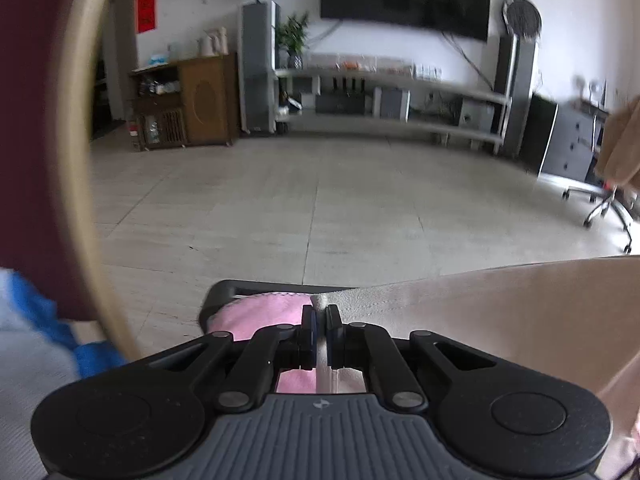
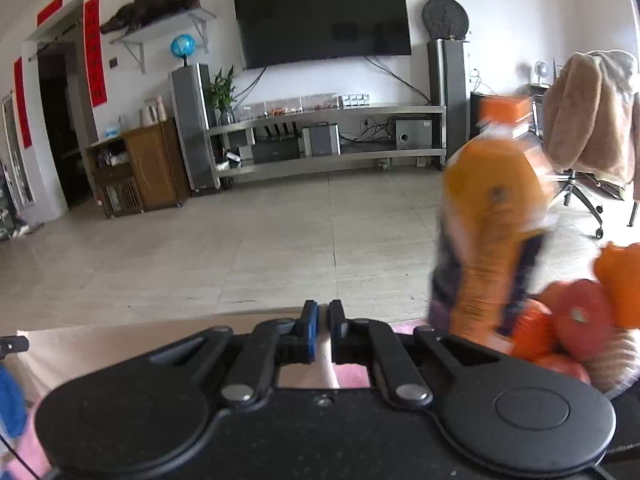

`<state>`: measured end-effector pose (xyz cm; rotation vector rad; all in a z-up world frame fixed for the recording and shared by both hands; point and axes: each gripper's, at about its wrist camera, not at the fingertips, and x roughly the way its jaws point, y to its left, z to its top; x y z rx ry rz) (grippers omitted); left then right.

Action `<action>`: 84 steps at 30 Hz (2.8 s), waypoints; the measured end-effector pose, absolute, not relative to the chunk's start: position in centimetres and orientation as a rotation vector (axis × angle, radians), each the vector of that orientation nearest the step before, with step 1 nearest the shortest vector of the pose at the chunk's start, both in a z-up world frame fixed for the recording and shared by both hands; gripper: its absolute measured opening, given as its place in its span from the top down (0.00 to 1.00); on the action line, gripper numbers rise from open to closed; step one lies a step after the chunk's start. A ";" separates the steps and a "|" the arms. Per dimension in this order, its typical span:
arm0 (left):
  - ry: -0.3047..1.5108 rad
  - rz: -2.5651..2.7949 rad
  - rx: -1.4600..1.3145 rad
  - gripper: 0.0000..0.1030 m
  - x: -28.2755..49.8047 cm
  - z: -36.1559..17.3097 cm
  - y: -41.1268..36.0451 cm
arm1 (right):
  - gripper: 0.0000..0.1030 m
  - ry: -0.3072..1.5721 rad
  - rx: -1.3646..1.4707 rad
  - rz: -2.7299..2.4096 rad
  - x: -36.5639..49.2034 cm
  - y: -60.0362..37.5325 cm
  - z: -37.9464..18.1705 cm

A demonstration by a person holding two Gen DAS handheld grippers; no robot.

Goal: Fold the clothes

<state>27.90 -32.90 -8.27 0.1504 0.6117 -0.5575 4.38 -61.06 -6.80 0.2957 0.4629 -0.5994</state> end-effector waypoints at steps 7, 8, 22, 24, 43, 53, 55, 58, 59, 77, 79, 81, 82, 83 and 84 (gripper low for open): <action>0.589 -0.603 0.114 0.96 18.5 -6.2 -25.8 | 0.94 0.472 0.380 -0.598 -6.6 -57.0 -3.6; 0.592 -0.602 0.120 0.96 16.9 -6.7 -24.8 | 0.94 0.481 0.398 -0.600 -7.9 -56.5 -4.1; 0.755 -0.507 0.063 0.96 6.0 -15.2 -16.6 | 0.95 0.612 0.668 -0.693 -19.2 -49.4 -14.8; 0.743 -0.514 0.055 0.96 5.2 -14.6 -15.9 | 0.95 0.598 0.679 -0.706 -20.1 -49.1 -14.9; 0.869 -0.475 0.222 0.74 0.7 -15.4 -12.4 | 0.70 0.605 0.764 -0.838 -24.5 -48.7 -15.4; 1.059 -0.573 -0.013 0.73 6.2 -17.6 -13.0 | 0.52 0.554 1.006 -0.552 -23.3 -50.8 -19.2; 1.083 -0.577 -0.029 0.73 7.1 -18.0 -13.2 | 0.52 0.526 1.053 -0.541 -23.7 -51.2 -19.7; 1.097 -0.577 -0.012 0.76 7.6 -18.5 -13.8 | 0.52 0.532 1.033 -0.545 -23.4 -51.0 -19.7; 1.103 -0.584 -0.004 0.76 7.6 -18.6 -14.1 | 0.52 0.539 1.019 -0.546 -23.3 -50.8 -19.7; 1.101 -0.598 0.045 0.71 6.7 -19.6 -14.0 | 0.63 0.715 0.945 -0.675 -22.0 -51.7 -21.8; 1.100 -0.594 0.029 0.70 6.9 -19.6 -14.0 | 0.63 0.732 0.938 -0.676 -21.9 -51.7 -22.0; 1.112 -0.591 0.049 0.71 6.8 -20.0 -14.2 | 0.63 0.733 0.945 -0.674 -21.9 -51.8 -22.1; 1.117 -0.589 0.062 0.71 6.8 -20.2 -14.3 | 0.63 0.724 0.956 -0.670 -22.0 -51.9 -22.2; 1.113 -0.591 0.082 0.71 6.6 -20.2 -14.5 | 0.63 0.709 0.976 -0.664 -22.1 -52.1 -22.2; 1.105 -0.595 0.105 0.71 6.4 -20.2 -14.7 | 0.63 0.695 1.000 -0.659 -22.3 -52.4 -22.3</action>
